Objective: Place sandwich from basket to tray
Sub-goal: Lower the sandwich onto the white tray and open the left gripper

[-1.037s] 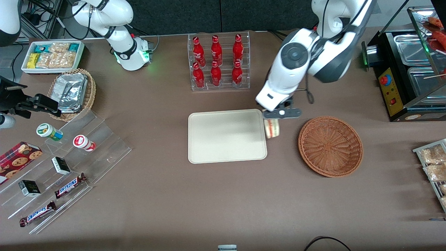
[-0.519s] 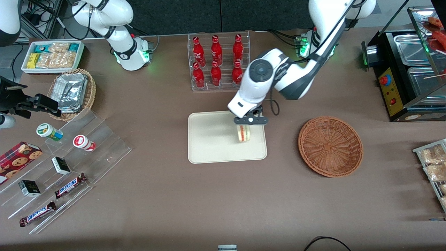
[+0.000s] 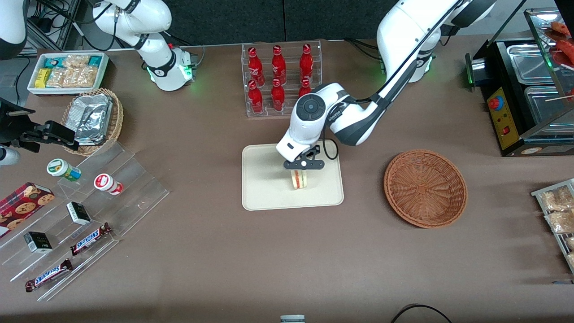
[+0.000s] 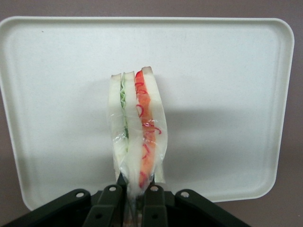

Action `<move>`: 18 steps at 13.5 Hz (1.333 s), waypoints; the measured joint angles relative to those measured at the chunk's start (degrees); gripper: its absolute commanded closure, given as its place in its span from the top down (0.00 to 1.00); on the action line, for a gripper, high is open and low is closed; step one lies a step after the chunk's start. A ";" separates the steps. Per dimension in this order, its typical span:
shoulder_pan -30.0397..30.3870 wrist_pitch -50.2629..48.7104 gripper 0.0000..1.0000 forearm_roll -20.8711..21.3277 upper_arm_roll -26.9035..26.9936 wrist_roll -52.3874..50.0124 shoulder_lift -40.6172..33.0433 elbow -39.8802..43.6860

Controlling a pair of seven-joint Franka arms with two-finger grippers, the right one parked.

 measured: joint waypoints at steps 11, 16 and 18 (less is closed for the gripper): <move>-0.55 2.79 0.63 2.27 0.02 -0.59 3.37 0.21; -0.50 2.70 0.99 2.31 0.17 -0.68 3.63 0.46; -0.36 0.71 0.99 2.31 0.22 -1.43 3.36 1.73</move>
